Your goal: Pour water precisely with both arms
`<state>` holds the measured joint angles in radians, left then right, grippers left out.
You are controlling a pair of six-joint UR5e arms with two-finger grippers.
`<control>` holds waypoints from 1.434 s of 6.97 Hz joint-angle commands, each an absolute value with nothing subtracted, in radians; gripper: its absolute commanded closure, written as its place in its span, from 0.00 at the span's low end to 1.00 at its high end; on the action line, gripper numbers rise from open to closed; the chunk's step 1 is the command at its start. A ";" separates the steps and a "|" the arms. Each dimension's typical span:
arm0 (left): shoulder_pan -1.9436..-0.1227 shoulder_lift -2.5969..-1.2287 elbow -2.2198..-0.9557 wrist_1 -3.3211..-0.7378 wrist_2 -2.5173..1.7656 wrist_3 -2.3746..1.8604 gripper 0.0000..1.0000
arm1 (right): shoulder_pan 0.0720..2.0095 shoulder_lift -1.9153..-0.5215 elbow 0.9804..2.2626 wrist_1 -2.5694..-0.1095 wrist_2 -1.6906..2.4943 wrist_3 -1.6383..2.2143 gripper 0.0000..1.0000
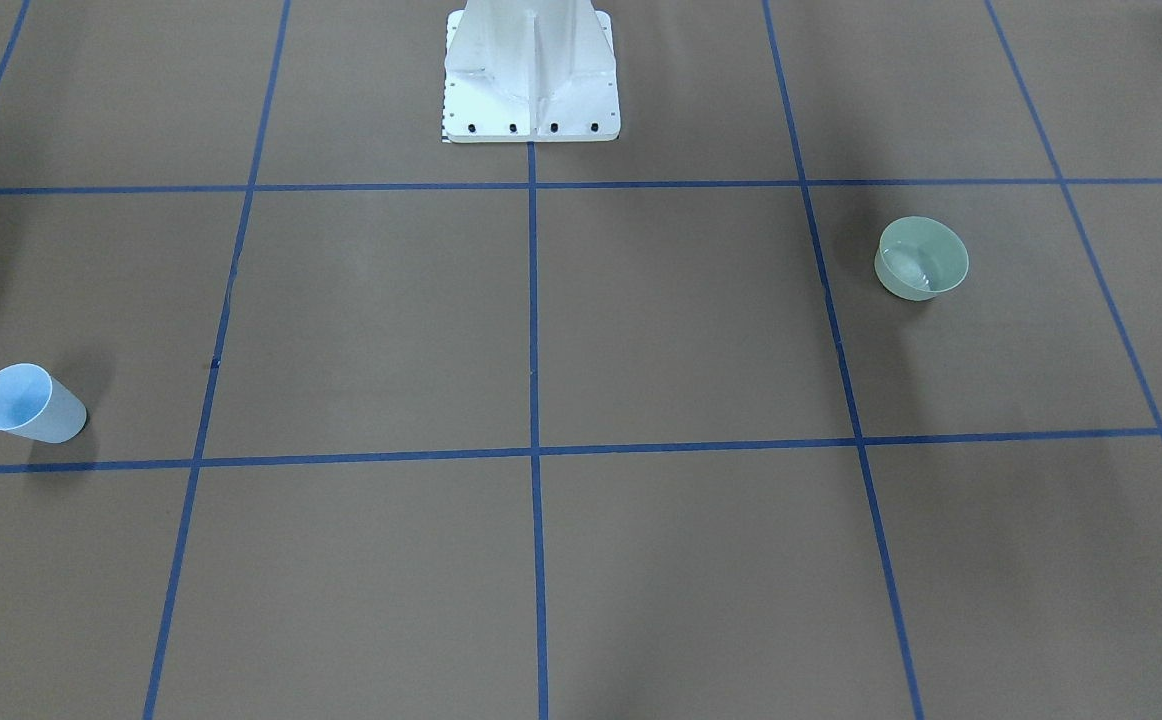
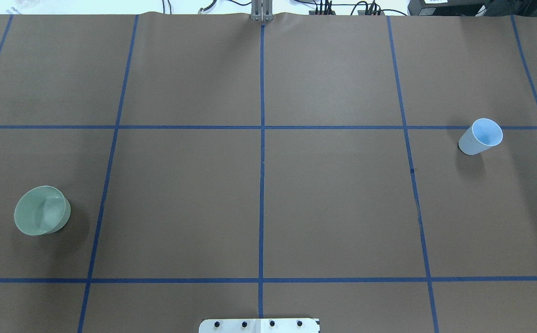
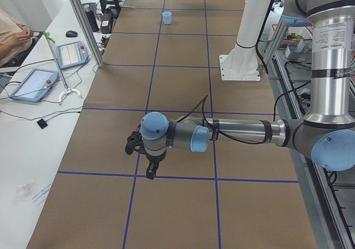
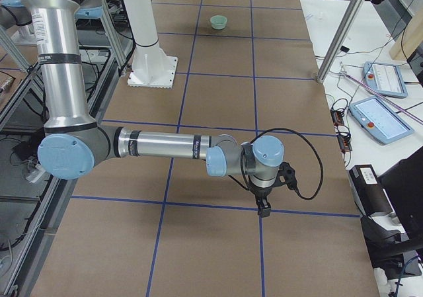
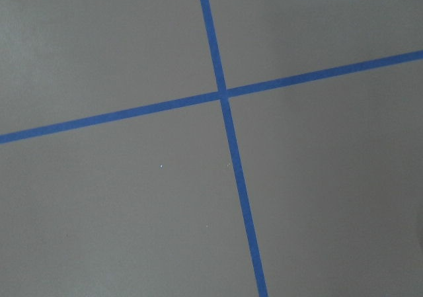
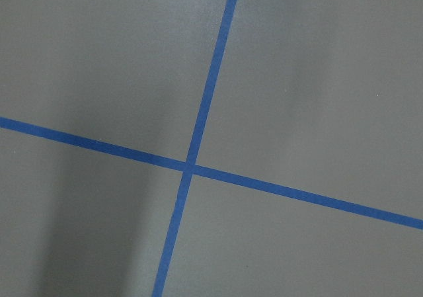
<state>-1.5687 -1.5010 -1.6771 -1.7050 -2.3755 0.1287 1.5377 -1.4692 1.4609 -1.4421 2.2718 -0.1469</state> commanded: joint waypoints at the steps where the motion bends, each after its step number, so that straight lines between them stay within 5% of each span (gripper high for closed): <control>1: -1.569 -1.531 -1.671 -1.875 -2.372 0.129 0.00 | 1.532 -1.457 1.512 -1.440 2.305 -0.147 0.00; 6: -1.554 -1.517 -1.667 -2.028 -2.469 0.111 0.00 | 1.519 -1.470 1.577 -1.439 2.341 -0.135 0.00; 10: -1.335 -1.457 -1.655 -2.323 -2.457 -0.482 0.00 | 1.514 -1.470 1.577 -1.439 2.341 -0.135 0.00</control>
<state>-1.4229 -1.4738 -1.6549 -2.2234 -2.5020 -0.3246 1.5153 -1.4695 1.5769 -1.4390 2.3407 -0.1350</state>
